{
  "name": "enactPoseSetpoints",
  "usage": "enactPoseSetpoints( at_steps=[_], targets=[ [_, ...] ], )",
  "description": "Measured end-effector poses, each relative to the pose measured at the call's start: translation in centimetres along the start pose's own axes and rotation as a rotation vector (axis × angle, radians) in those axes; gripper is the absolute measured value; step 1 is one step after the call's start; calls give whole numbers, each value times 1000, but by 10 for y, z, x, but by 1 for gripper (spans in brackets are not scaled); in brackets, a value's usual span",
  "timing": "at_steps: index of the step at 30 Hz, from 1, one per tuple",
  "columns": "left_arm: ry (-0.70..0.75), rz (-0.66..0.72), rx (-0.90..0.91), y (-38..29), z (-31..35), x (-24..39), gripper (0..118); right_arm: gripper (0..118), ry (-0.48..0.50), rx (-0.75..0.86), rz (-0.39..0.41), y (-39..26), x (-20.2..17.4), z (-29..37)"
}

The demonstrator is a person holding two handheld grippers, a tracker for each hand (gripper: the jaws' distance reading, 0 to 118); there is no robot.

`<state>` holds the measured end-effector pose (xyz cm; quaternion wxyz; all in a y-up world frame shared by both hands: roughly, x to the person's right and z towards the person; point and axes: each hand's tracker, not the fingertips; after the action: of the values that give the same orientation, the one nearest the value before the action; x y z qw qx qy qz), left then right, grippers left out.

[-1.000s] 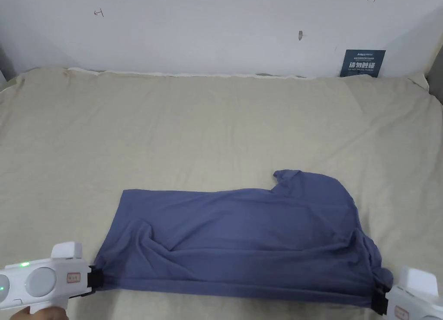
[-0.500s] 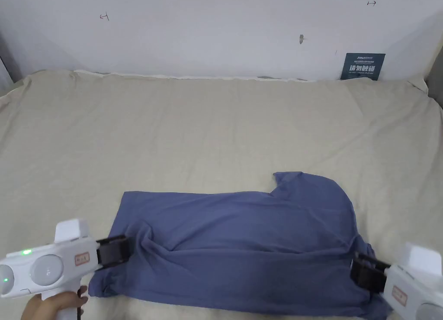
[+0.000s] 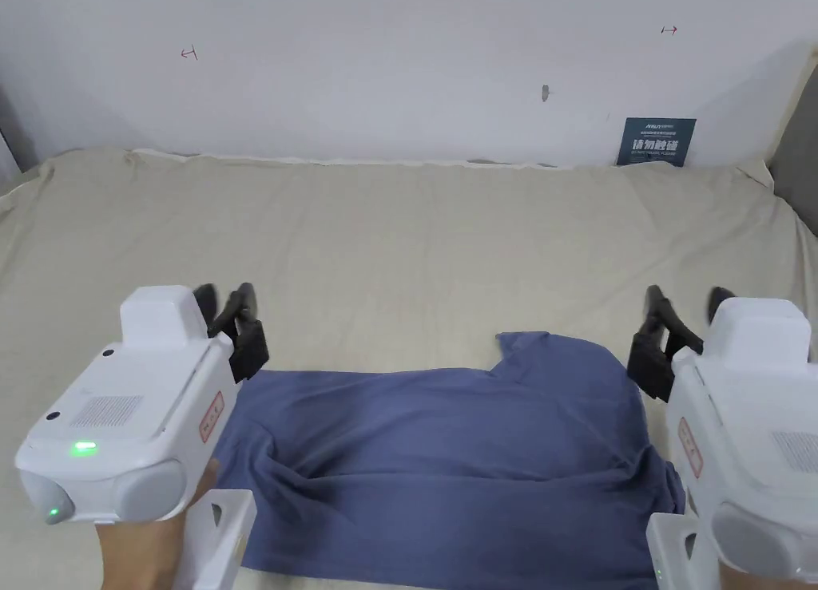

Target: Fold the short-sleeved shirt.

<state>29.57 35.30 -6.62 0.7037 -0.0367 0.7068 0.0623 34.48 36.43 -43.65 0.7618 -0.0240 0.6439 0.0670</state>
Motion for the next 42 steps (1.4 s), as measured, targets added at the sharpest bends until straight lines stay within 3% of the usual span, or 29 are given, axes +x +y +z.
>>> enactPoseSetpoints(
  at_steps=[10,22,24,25,26,27,28,31,34,37,39,40,41,42],
  targets=[
    [-28,-33,-109,-4,-45,0,0,2,7,-29,-2,-8,-3,-24],
    [-51,36,-615,-53,-239,-71,2,2,-4,-115,36,-22,-8,-101],
    [-51,60,-705,-68,-261,-82,24,2,-9,-136,37,-28,-8,-116],
    [-32,71,-739,-77,-271,-87,47,2,-11,-147,38,-31,-9,-124],
    [-22,80,-769,-86,-280,-90,82,2,-13,-158,37,-34,-9,-130],
    [-18,78,-804,-94,-288,-92,102,2,-15,-167,35,-37,-9,-137],
    [11,81,-830,-102,-293,-97,110,2,-16,-178,35,-40,-9,-145],
    [77,64,-867,-124,-302,-98,98,2,-15,-215,40,-50,-9,-163],
    [67,71,-912,-141,-311,-104,48,2,-13,-247,38,-59,-7,-178],
    [58,-1,-879,-147,-306,-95,48,2,-9,-301,24,-69,-1,-196],
    [58,-26,-885,-144,-304,-89,42,2,-13,-329,19,-74,5,-208],
    [43,-41,-870,-151,-311,-98,27,2,-16,-349,11,-77,9,-218],
    [18,-40,-868,-149,-311,-97,3,2,-15,-373,2,-81,12,-229],
    [22,-36,-873,-146,-310,-95,3,3,-15,-400,-10,-84,16,-239]
  ],
)
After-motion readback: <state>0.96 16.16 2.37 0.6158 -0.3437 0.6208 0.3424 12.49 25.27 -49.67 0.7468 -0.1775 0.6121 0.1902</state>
